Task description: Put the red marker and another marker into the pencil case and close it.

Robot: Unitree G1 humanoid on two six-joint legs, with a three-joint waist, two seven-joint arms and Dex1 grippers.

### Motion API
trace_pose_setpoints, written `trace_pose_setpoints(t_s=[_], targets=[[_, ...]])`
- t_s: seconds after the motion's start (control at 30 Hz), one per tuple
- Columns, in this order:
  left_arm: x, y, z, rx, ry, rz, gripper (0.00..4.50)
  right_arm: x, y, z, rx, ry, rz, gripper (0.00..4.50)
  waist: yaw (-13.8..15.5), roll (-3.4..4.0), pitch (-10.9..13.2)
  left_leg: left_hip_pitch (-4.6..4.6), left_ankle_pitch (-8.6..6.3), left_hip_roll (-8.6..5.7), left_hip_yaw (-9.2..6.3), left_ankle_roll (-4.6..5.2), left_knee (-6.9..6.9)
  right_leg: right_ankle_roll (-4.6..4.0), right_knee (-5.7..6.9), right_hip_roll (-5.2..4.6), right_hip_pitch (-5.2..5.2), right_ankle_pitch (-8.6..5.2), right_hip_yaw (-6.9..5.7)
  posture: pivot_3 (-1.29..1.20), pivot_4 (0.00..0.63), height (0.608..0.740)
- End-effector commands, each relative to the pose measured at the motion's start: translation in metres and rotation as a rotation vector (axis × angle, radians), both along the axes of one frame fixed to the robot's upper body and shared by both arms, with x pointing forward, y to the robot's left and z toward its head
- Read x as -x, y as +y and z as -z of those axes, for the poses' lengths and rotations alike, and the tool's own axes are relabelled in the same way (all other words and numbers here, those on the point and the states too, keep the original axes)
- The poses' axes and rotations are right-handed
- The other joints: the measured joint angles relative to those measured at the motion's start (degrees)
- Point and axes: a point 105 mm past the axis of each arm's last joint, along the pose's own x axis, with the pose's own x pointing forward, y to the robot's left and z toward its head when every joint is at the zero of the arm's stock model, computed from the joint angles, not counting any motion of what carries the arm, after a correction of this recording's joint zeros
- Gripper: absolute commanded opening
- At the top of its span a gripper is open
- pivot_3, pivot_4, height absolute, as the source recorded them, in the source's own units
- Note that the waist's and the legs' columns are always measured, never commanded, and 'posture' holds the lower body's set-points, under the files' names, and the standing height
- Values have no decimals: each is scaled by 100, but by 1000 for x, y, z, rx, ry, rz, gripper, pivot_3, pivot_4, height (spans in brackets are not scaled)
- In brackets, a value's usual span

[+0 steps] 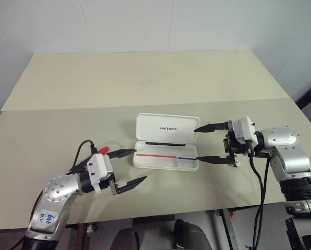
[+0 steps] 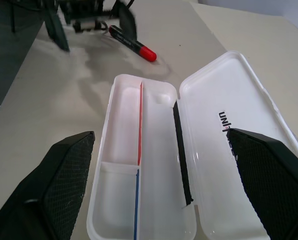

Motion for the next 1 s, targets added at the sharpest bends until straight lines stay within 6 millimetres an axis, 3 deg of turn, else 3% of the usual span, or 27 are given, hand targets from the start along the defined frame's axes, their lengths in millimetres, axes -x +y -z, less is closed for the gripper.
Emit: trace_pose_setpoints(t_s=[0.03, 0.2, 0.27, 0.4, 0.6, 0.83, 1.0], targets=[[13, 1, -15, 5, -24, 7, 4479, -1, 1, -7, -4, -33, -21, 4500, -5, 0, 0, 0, 0, 0, 0, 0, 0, 0, 0, 1, 0, 0, 0, 0, 150, 740], [25, 24, -20, -34, -20, -137, 4479, -2, 3, -4, -9, -26, -31, 4500, -35, 6, 4, 0, -7, 1, 0, -7, -4, -1, -1, 1, -3, -1, -2, 0, 150, 740], [23, 54, -19, -90, -29, -268, 4479, -3, 3, -4, -13, -22, -31, 4500, -24, 7, 5, 0, -7, 1, 0, -8, -4, -2, -4, 1, -3, -1, -4, 0, 150, 740], [22, 93, -19, -129, -24, -410, 4479, 0, 4, -4, -22, -18, -50, 4500, -13, 8, 5, -1, -9, 2, 0, -9, -4, -5, -5, 1, -3, -3, -4, 0, 150, 740], [19, 136, 0, -194, 33, -517, 4479, 11, 6, -12, -12, -99, -136, 4500, -17, 9, 6, 1, -11, 2, 0, -11, -5, -7, -2, 2, -4, -4, -5, 0, 150, 740], [4, 152, 27, -223, 71, -539, 4479, 32, 14, -13, -9, -100, -254, 4500, -3, 4, 3, 0, -16, 2, 1, -14, -12, -9, -2, 2, -10, -5, -20, 0, 150, 740], [-17, 142, 46, -218, 99, -534, 4479, 40, 25, -22, -47, -86, -280, 4500, -3, 8, 5, 2, -20, 3, 6, -14, -12, -8, -1, 1, -10, -5, -25, 0, 150, 740]])
